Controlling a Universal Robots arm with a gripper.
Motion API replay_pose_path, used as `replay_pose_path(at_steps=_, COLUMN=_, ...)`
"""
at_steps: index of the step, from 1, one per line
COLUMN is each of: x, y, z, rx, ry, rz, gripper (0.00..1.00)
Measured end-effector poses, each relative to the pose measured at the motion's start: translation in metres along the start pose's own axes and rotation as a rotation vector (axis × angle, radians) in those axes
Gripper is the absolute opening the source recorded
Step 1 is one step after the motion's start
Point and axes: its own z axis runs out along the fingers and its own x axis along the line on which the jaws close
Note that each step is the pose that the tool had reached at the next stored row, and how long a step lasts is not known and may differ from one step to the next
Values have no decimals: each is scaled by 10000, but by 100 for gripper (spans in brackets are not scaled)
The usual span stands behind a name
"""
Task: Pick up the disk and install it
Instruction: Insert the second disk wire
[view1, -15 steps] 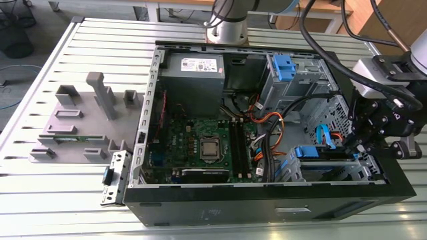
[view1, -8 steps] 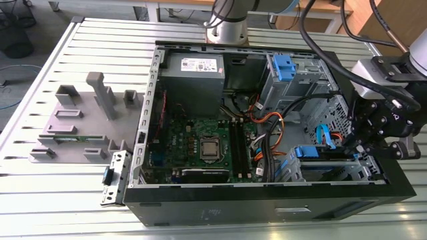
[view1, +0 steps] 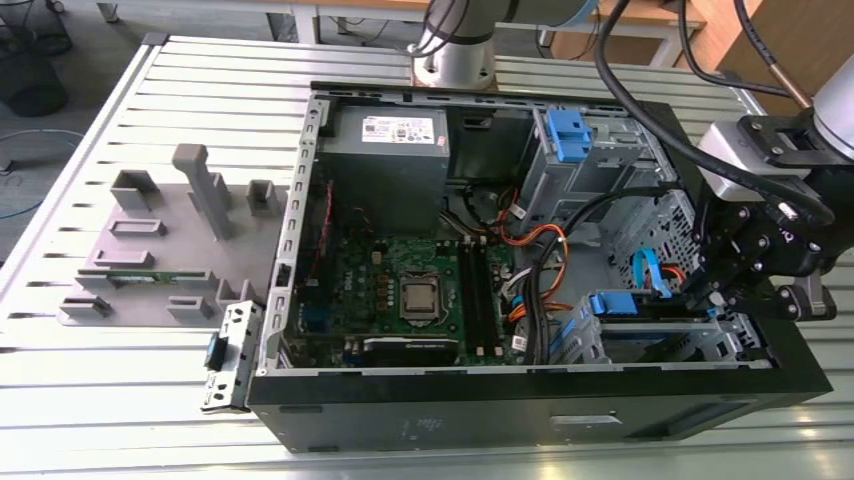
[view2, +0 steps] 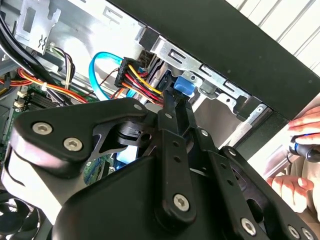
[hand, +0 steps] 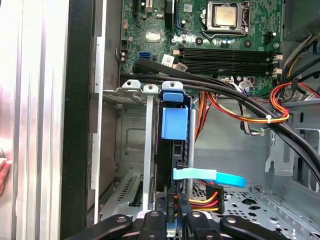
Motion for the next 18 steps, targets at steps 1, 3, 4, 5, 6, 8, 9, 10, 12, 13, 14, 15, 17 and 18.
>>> replay_pose_path(at_steps=1, x=0, y=0, z=1, rx=0, ry=0, rz=-1, gripper=24)
replay_pose_path(at_steps=3, x=0, y=0, z=3, rx=0, ry=-1, rz=-1, gripper=24)
replay_pose_path(at_steps=4, x=0, y=0, z=3, rx=0, ry=-1, rz=-1, gripper=24)
replay_pose_path(at_steps=5, x=0, y=0, z=3, rx=0, ry=-1, rz=-1, gripper=24)
replay_pose_path(at_steps=6, x=0, y=0, z=3, rx=0, ry=-1, rz=-1, gripper=24)
replay_pose_path(at_steps=8, x=0, y=0, z=4, rx=0, ry=-2, rz=0, gripper=24)
replay_pose_path(at_steps=9, x=0, y=0, z=3, rx=0, ry=-1, rz=0, gripper=24)
replay_pose_path(at_steps=10, x=0, y=0, z=3, rx=0, ry=-1, rz=-1, gripper=22)
replay_pose_path(at_steps=12, x=0, y=0, z=3, rx=0, ry=0, rz=0, gripper=16)
replay_pose_path(at_steps=13, x=0, y=0, z=4, rx=0, ry=-1, rz=-1, gripper=16)
replay_pose_path(at_steps=14, x=0, y=0, z=4, rx=0, ry=-1, rz=0, gripper=16)
replay_pose_path(at_steps=15, x=0, y=0, z=5, rx=0, ry=-2, rz=-1, gripper=16)
replay_pose_path(at_steps=17, x=0, y=0, z=3, rx=0, ry=-2, rz=0, gripper=16)
replay_pose_path(at_steps=18, x=0, y=0, z=-5, rx=0, ry=-5, rz=-1, gripper=16)
